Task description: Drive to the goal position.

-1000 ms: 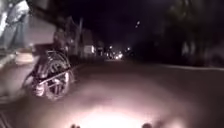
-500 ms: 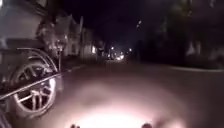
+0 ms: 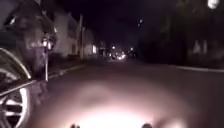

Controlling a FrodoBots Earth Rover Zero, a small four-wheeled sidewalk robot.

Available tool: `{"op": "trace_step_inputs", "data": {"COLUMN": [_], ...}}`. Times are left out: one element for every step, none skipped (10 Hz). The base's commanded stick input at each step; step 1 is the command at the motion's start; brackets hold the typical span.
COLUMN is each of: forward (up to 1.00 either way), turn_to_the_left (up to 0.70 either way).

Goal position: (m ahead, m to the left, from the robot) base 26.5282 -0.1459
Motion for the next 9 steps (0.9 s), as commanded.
{"op": "trace_step_inputs", "data": {"forward": [1.0,1.0,1.0,1.0,1.0,1.0,1.0,1.0,1.0], "turn_to_the_left": [0.0,0.0,0.0,0.0,0.0,0.0,0.0,0.0,0.0]}}
